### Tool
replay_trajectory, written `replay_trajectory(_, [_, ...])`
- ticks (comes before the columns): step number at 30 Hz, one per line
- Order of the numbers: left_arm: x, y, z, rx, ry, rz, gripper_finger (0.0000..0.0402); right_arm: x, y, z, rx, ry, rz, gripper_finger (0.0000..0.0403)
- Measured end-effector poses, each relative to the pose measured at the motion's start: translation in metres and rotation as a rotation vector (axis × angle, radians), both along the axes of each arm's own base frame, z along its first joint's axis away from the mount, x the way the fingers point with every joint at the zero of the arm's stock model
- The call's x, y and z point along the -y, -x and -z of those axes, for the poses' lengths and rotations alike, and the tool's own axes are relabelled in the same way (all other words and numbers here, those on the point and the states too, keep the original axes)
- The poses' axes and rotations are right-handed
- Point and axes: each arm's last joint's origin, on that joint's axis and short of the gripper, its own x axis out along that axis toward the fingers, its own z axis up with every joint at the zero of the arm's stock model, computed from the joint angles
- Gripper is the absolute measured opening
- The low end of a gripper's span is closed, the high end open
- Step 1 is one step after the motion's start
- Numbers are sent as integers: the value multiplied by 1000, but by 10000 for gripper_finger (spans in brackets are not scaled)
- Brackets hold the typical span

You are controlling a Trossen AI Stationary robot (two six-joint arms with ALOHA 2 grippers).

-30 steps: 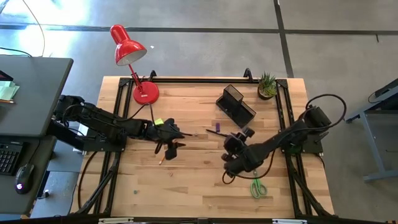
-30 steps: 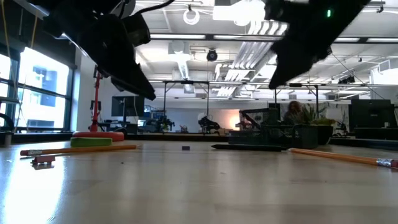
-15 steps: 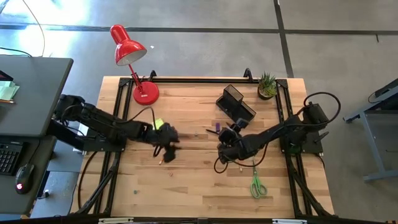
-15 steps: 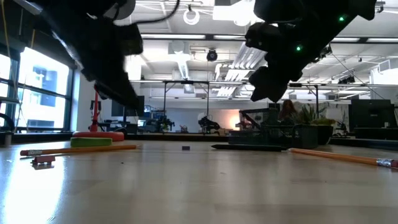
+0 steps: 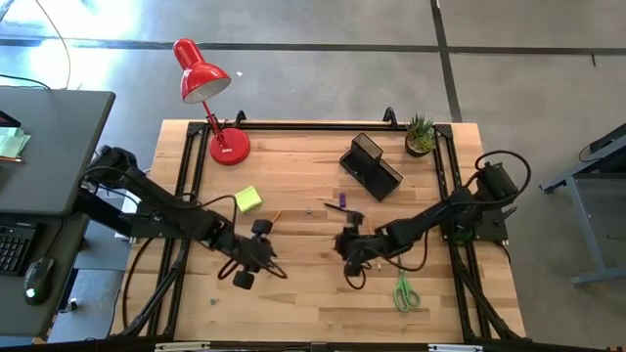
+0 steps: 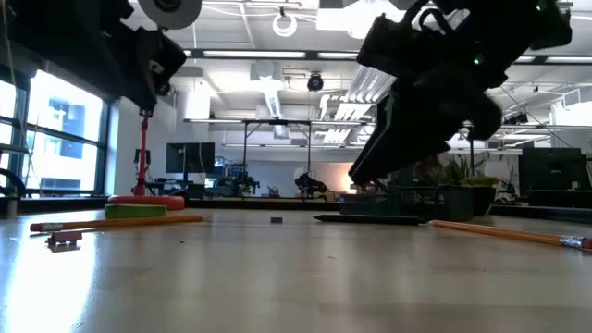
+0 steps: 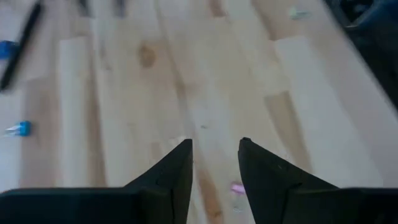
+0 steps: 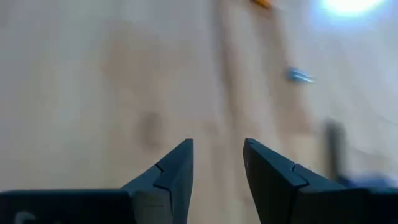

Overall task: Pick and place office supplies into organizer
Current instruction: Put the pink binder clip into the black desk organizer

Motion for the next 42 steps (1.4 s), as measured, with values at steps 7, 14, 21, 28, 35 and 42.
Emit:
replay_trajectory(7, [17,1,12,-48,-42,19,165,-4,-3,-3,71,-48,-48,132])
replay_trajectory(14, [20,2,30,-143,-71,-32,194,-9,-10,-12,178,49,-169,132])
replay_trajectory(21, [22,-2,42,-180,-85,-7,174,-2,-14,-14,184,124,-200,132])
replay_trajectory(28, [24,-3,44,-189,-64,10,152,9,-10,-5,75,122,-165,132])
replay_trajectory(35, [24,-4,43,-162,-110,76,137,8,-12,-8,114,111,-160,132])
replay_trajectory(42, [24,-4,43,-165,-106,90,134,20,-17,-10,138,89,-108,132])
